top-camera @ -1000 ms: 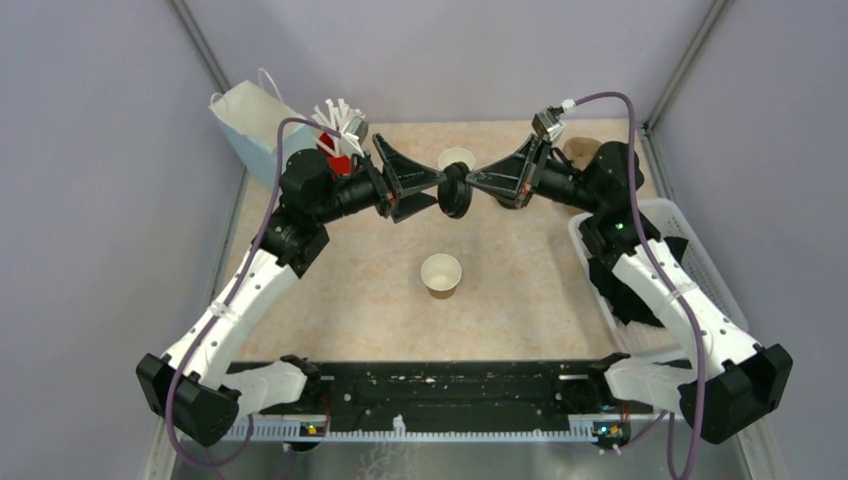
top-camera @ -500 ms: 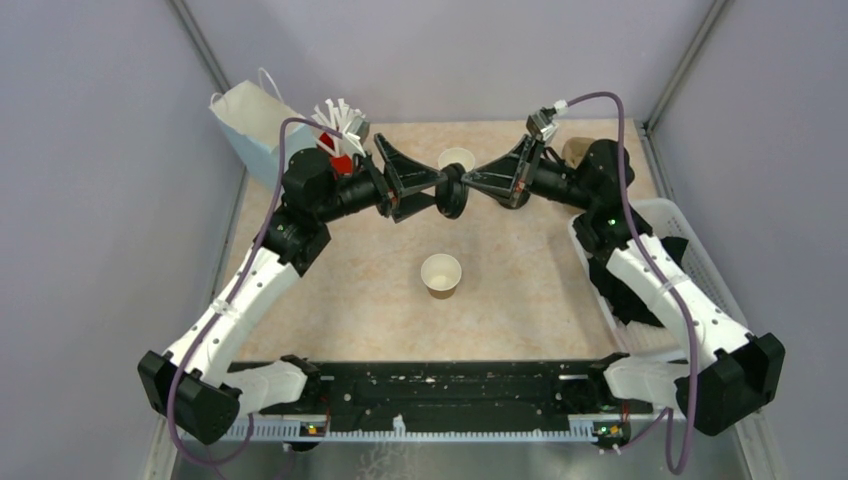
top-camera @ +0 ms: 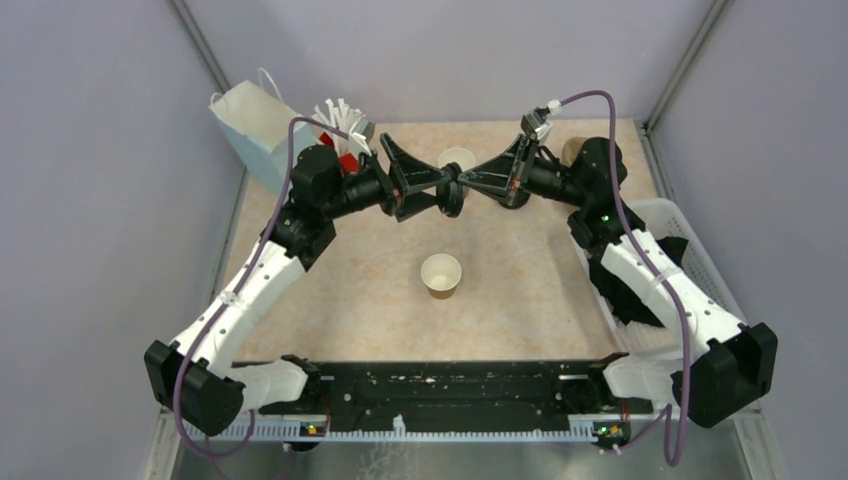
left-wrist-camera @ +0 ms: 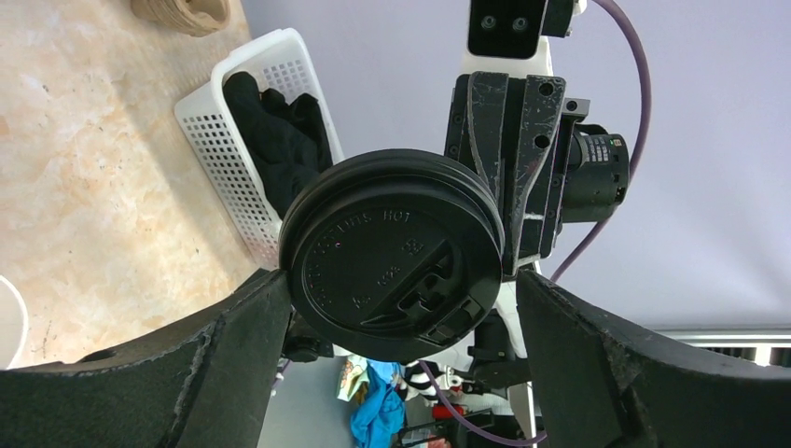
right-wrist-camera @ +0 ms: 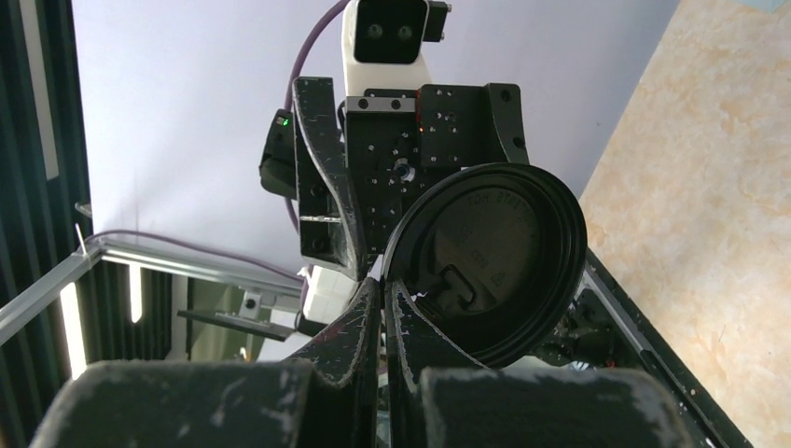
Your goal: Pack the takeout coffee
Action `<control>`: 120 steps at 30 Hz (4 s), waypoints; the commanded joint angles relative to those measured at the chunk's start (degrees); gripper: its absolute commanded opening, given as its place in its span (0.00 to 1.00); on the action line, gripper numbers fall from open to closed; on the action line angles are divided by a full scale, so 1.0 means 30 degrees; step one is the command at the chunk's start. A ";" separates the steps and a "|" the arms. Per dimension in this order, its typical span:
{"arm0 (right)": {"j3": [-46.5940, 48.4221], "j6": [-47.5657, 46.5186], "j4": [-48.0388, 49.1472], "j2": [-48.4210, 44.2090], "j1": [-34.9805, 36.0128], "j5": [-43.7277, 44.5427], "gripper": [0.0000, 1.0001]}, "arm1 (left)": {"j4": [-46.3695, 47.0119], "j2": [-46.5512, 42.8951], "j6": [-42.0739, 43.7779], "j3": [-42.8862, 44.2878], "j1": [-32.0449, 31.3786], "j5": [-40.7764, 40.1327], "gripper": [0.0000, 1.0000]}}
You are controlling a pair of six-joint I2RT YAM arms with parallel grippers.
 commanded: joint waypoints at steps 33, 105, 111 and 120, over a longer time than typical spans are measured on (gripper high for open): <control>0.1020 -0.2116 -0.1849 0.0397 0.0276 -0.0209 0.00 | -0.0455 0.1171 0.0687 0.1724 -0.0323 -0.0343 0.75; 0.2446 -1.8715 -2.2739 -0.3777 -0.4706 0.8230 0.65 | -1.7347 1.1385 1.6034 0.7746 -0.7675 -1.5097 0.80; 0.2389 -1.8748 -2.2663 -0.3741 -0.4711 0.8231 0.65 | -1.7332 1.1669 1.6228 0.7866 -0.7677 -1.5150 0.80; 0.2484 -1.8854 -2.2633 -0.3600 -0.4726 0.8201 0.65 | -1.7186 1.2022 1.6390 0.7980 -0.7677 -1.5177 0.81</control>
